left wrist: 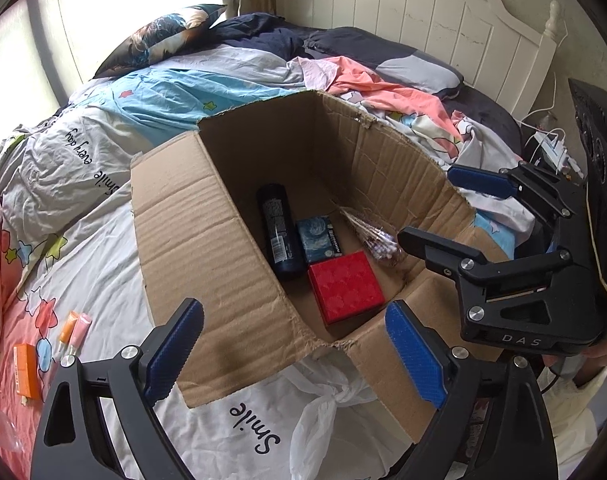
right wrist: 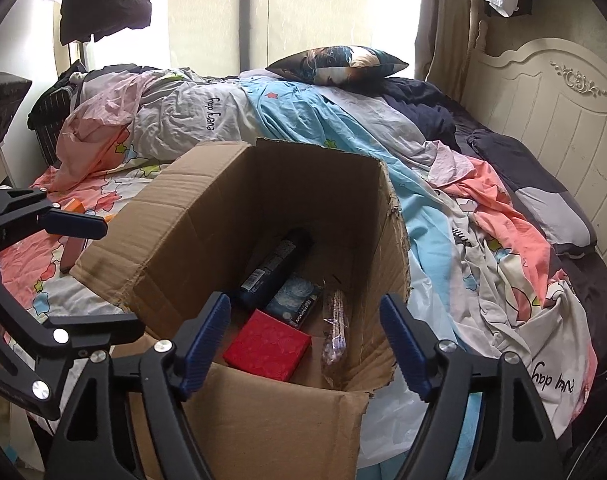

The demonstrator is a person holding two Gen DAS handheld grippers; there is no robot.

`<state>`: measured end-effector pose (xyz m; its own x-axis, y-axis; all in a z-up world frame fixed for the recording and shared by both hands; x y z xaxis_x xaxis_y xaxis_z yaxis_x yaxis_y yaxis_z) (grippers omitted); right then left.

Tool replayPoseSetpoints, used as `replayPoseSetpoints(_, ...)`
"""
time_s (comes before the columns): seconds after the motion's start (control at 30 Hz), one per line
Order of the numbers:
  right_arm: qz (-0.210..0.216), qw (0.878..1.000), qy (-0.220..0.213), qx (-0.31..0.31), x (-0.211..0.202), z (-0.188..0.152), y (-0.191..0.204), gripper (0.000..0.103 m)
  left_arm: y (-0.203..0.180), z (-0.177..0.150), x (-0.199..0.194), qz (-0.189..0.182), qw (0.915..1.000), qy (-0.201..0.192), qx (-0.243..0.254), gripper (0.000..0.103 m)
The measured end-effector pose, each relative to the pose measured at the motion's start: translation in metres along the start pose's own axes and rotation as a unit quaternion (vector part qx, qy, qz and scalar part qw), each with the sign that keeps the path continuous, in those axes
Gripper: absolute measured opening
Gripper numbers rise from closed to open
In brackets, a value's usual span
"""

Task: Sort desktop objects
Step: 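Open the right tool to drop the swab bag into the cardboard box, then move both open tools back toward the remaining items on the bed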

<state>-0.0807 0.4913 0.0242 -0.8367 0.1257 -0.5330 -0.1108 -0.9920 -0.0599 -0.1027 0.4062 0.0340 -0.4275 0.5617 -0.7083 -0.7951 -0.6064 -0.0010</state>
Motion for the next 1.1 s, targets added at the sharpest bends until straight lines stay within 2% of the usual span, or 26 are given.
replayPoseSetpoints(0.47,0.004,1.0,0.005,-0.014,-0.002,-0.004,0.023,0.074,0.019,-0.012,-0.006,0.007,0.9995,0.0,-0.032,0.096)
replayPoseSetpoints(1.1,0.026,0.999,0.0,-0.029,-0.004,0.002,0.068,0.074,0.05,-0.046,-0.022,0.017,0.9982,0.008,-0.056,0.096)
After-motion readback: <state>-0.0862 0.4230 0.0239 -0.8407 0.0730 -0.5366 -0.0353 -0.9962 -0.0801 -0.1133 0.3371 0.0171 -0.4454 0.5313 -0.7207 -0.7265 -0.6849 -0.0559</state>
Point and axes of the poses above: each gripper's, at about its wrist camera, not at the fingertips, and x roughly the way its jaws point, y to its left, z to its top, the point moved 6 cm from there along x, roughly the way its jaws point, and after that the axes turned 13 degrees about -y, right-handed, at the moved point
